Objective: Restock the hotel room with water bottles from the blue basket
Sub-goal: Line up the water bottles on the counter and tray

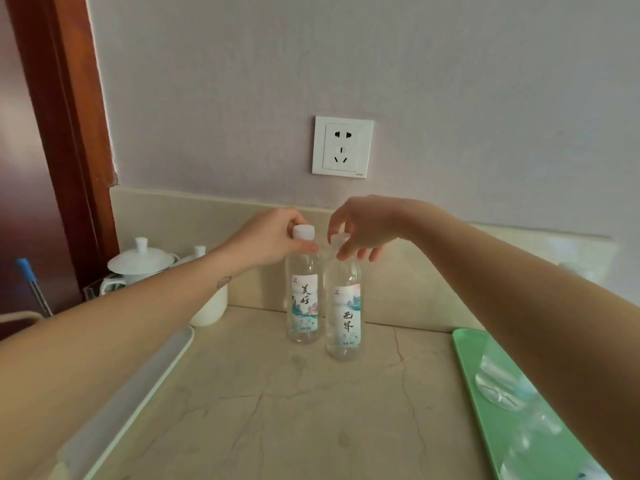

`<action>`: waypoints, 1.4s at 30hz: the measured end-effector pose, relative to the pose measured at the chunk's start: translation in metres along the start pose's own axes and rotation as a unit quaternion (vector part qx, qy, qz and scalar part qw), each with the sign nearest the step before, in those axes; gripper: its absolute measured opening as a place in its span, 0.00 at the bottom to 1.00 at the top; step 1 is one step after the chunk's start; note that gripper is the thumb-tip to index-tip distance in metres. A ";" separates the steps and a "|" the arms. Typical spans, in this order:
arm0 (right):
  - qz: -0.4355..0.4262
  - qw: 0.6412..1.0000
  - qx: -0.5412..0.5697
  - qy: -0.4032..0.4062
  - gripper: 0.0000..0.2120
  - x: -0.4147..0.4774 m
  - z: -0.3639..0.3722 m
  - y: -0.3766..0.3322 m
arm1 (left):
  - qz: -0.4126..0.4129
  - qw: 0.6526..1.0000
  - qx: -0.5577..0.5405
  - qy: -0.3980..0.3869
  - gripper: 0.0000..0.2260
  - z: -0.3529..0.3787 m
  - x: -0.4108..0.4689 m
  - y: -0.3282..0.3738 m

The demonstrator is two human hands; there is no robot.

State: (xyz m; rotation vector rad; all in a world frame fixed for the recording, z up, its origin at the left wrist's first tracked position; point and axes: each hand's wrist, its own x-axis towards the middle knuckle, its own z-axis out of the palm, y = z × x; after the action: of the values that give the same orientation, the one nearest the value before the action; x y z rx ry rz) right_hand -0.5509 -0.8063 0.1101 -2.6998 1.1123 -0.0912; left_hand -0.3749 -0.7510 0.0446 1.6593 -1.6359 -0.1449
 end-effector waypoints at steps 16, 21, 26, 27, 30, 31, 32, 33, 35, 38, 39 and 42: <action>-0.020 0.982 0.051 0.180 0.17 0.031 0.044 -0.017 | -0.017 0.998 0.056 -0.010 0.13 -0.034 0.011 -0.044; -0.038 0.983 0.039 0.175 0.19 0.039 0.049 -0.030 | -0.016 0.998 0.055 -0.009 0.14 -0.037 0.013 -0.051; -0.034 0.984 0.028 0.174 0.19 0.042 0.049 -0.035 | 0.005 0.999 0.030 -0.016 0.18 -0.040 0.010 -0.053; -0.033 0.984 0.025 0.174 0.19 0.042 0.049 -0.035 | 0.009 0.999 0.031 -0.017 0.18 -0.039 0.009 -0.054; -0.034 0.983 0.034 0.176 0.18 0.039 0.049 -0.033 | 0.019 0.999 0.034 -0.016 0.16 -0.035 0.009 -0.055; -0.033 0.983 0.036 0.179 0.18 0.037 0.049 -0.032 | 0.019 0.999 0.033 -0.016 0.16 -0.035 0.009 -0.055; -0.032 0.982 0.034 0.183 0.18 0.037 0.048 -0.032 | 0.018 0.999 0.034 -0.016 0.15 -0.035 0.009 -0.055; -0.028 0.981 0.032 0.187 0.17 0.036 0.049 -0.031 | 0.018 0.999 0.037 -0.019 0.15 -0.036 0.009 -0.054; -0.021 0.980 0.037 0.193 0.17 0.037 0.050 -0.032 | 0.021 0.998 0.047 -0.023 0.14 -0.036 0.008 -0.053; -0.003 0.978 0.020 0.206 0.17 0.039 0.054 -0.035 | 0.019 0.998 0.050 -0.023 0.14 -0.037 0.008 -0.052; 0.003 0.977 0.018 0.212 0.17 0.040 0.054 -0.035 | 0.017 0.999 0.047 -0.022 0.14 -0.037 0.008 -0.053; 0.013 0.973 0.024 0.228 0.15 0.041 0.056 -0.036 | 0.008 0.999 0.038 -0.027 0.14 -0.038 0.010 -0.054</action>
State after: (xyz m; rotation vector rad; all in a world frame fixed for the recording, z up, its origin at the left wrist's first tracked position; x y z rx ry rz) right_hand -0.4890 -0.8008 0.0626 -2.6893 1.2364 -0.7555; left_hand -0.3080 -0.7501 0.0432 1.7121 -1.7138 -0.1219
